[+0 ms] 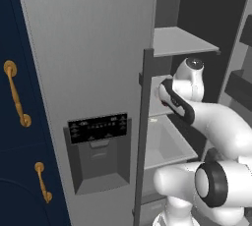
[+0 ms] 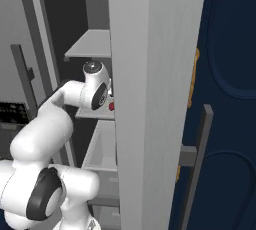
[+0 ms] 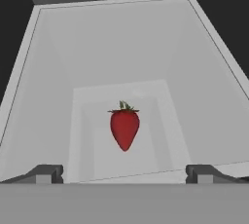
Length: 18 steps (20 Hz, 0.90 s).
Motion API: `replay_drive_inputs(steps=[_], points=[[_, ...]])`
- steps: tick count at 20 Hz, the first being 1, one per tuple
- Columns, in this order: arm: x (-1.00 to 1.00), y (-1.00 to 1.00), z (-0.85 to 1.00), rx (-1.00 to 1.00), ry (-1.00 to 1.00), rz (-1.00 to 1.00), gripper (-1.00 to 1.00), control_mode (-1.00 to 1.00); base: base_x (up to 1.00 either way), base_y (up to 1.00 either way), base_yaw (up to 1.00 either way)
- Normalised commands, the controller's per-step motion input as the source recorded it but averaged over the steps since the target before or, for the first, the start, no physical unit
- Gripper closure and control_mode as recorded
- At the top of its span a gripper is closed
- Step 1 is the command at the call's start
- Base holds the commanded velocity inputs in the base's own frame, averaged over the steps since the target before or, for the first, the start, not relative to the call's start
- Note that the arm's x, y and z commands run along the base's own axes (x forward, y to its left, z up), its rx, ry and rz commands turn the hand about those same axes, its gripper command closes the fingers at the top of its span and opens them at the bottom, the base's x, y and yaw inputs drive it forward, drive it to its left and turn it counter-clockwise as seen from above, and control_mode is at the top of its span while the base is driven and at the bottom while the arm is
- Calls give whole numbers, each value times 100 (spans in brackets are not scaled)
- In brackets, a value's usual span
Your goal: Take the strawberry from the fridge and place it on top of the pancake, located on the dining counter.
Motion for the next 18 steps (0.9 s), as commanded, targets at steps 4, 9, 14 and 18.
replay_drive_inputs(steps=[4,9,14,18], points=[[50,-2,-19,0,0,0,-100,-100,0,0,0],[31,-1,-30,0,1,0,-100,-100,0,0,0],[-1,0,-30,0,10,0,-100,-100,0,0,0],[-4,0,-5,0,2,0,-100,-100,0,0,0]])
